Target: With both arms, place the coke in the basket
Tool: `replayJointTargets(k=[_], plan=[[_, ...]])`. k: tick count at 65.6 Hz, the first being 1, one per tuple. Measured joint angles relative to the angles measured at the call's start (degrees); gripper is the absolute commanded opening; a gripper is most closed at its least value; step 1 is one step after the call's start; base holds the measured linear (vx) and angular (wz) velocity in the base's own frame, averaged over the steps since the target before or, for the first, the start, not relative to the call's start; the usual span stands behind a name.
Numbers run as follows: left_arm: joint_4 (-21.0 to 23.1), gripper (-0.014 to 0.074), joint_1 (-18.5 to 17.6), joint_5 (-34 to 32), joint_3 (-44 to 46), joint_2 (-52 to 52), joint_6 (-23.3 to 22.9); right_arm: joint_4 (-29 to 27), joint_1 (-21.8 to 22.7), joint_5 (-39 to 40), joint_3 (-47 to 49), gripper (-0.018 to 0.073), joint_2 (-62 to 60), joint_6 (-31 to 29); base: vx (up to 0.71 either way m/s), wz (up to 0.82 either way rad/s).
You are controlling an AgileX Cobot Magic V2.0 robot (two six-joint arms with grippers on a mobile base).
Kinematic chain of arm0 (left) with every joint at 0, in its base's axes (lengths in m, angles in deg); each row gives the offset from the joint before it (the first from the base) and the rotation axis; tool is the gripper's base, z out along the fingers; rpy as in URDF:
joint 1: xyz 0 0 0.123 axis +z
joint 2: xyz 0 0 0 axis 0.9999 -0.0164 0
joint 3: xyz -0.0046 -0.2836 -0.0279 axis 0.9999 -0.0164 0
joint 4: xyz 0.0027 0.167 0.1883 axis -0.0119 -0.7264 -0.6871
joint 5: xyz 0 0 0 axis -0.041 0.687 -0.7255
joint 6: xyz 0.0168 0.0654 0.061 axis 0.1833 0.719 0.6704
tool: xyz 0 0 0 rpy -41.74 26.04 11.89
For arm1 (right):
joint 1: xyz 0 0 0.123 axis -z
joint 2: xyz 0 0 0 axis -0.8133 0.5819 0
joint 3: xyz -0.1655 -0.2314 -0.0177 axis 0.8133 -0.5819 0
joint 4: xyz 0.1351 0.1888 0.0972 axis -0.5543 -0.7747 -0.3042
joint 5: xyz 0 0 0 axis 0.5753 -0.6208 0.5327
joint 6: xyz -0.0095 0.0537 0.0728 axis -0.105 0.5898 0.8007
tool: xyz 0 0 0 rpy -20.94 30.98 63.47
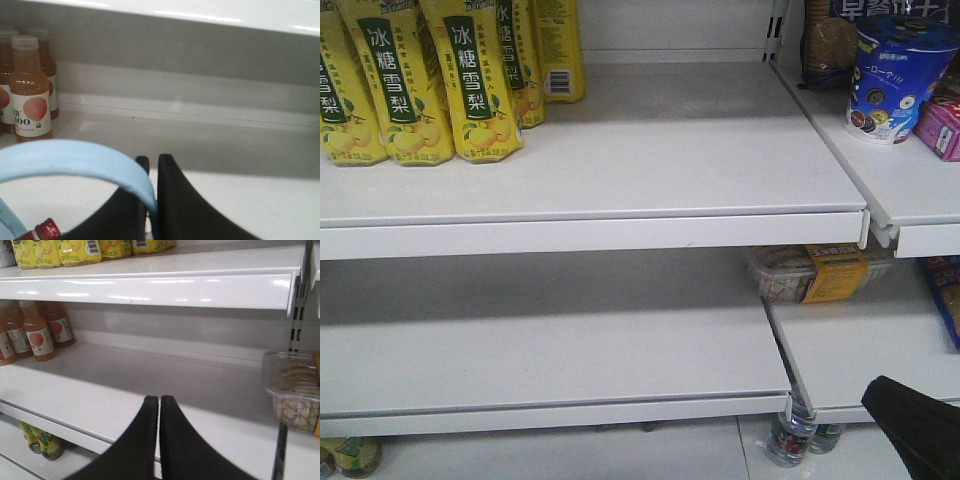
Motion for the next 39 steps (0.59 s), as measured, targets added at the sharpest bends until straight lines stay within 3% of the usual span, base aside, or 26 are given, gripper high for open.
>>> replayJointTargets(k=[39], plan=[[0.0, -0.0006, 0.0, -0.13, 0.0, 0.0, 0.0, 0.0, 0.0, 0.0, 0.0, -0.0005, 0.0, 0.0, 0.0, 0.0]])
